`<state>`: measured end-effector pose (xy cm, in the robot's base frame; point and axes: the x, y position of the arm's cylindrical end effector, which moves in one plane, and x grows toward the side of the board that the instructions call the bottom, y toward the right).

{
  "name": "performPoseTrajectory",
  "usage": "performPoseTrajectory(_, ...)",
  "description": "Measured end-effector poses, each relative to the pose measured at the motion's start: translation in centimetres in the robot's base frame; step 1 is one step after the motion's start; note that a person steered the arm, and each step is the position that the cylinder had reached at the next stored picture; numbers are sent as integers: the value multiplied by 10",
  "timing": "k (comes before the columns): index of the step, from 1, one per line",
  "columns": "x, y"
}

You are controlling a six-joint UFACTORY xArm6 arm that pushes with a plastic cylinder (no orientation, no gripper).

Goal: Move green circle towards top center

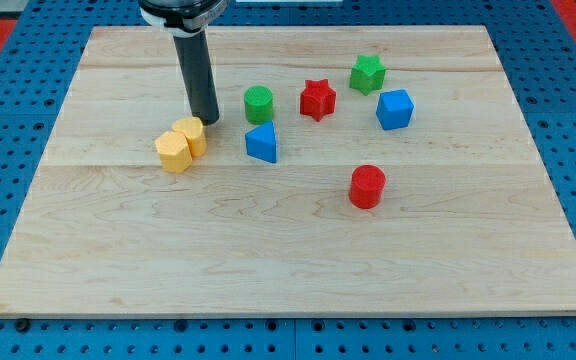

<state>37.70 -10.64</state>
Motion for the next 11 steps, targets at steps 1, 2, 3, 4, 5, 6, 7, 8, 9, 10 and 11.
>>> performPoseTrajectory(1,14,-15)
performPoseTrajectory(2,22,-21)
performPoseTrajectory(3,21,-19)
performPoseTrajectory(4,9,9)
performPoseTrajectory(5,-1,46)
performPoseTrajectory(6,-2,53)
performPoseTrajectory(7,-7,55)
performPoseTrajectory(8,-7,69)
performPoseTrajectory(9,-11,79)
performPoseTrajectory(10,-46,79)
performPoseTrajectory(11,-67,79)
